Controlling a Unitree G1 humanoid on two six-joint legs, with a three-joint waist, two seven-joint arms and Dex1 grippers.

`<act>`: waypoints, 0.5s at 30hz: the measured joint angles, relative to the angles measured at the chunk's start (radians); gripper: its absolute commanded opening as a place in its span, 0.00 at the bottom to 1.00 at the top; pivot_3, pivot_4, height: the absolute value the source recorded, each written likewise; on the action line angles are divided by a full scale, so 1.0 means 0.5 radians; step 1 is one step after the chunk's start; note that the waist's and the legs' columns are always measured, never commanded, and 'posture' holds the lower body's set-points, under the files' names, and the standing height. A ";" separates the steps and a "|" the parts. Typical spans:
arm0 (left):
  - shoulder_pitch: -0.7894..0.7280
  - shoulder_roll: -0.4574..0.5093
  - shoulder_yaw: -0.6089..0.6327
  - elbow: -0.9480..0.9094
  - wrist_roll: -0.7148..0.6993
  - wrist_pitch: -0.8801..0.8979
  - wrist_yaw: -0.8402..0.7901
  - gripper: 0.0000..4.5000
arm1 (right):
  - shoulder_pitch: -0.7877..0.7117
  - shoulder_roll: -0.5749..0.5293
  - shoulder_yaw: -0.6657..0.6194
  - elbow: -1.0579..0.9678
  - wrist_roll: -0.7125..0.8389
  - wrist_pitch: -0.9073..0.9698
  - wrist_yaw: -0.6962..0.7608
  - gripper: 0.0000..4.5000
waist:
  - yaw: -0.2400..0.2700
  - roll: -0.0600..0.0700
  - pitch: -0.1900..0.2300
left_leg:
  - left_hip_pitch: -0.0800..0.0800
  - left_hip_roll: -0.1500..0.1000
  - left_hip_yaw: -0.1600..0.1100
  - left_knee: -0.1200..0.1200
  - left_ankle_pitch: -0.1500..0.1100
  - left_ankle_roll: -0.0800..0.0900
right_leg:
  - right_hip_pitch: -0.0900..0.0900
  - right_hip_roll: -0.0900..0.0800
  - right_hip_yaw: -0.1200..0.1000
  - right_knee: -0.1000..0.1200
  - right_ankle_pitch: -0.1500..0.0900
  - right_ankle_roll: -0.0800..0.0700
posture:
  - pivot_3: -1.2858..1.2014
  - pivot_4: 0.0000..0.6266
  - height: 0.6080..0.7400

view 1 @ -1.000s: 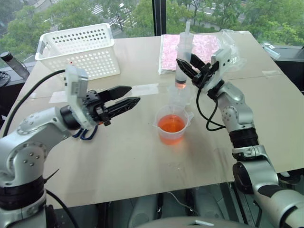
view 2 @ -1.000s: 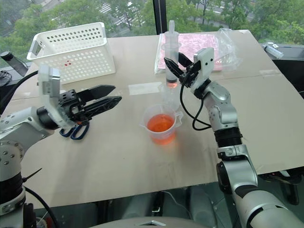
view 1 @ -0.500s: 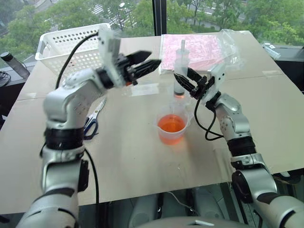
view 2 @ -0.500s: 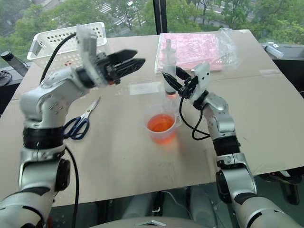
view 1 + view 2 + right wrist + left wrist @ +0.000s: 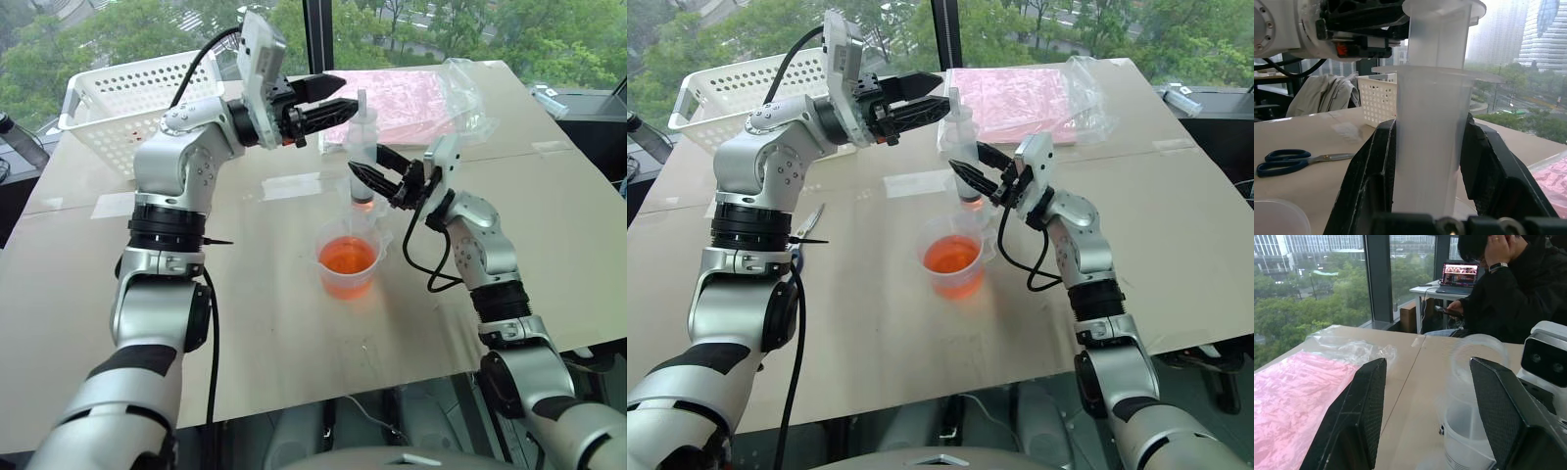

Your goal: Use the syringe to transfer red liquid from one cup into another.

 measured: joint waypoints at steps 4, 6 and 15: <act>-0.009 -0.019 0.000 0.033 0.039 -0.047 -0.057 0.60 | -0.038 -0.016 0.003 0.066 -0.020 -0.017 0.049 0.32 | 0.001 0.000 0.000 | 0.000 0.000 0.000 0.000 0.000 0.000 | 0.000 -0.001 0.000 0.000 0.000 0.000 | 0.52 0.24 1.00; -0.012 -0.036 0.001 0.046 0.070 -0.088 -0.084 0.49 | -0.070 -0.020 0.002 0.116 -0.033 -0.026 0.062 0.32 | 0.001 0.000 0.000 | 0.000 0.000 -0.001 0.000 0.000 0.000 | 0.000 -0.001 0.000 0.000 0.000 0.000 | 0.52 0.24 1.00; -0.016 -0.124 0.006 0.090 0.186 -0.221 -0.131 0.00 | -0.155 -0.002 -0.042 0.299 -0.040 -0.068 0.090 0.32 | 0.001 0.000 0.000 | -0.001 0.000 -0.001 0.000 0.000 0.000 | 0.000 -0.001 0.000 0.000 0.000 0.000 | 0.52 0.24 1.00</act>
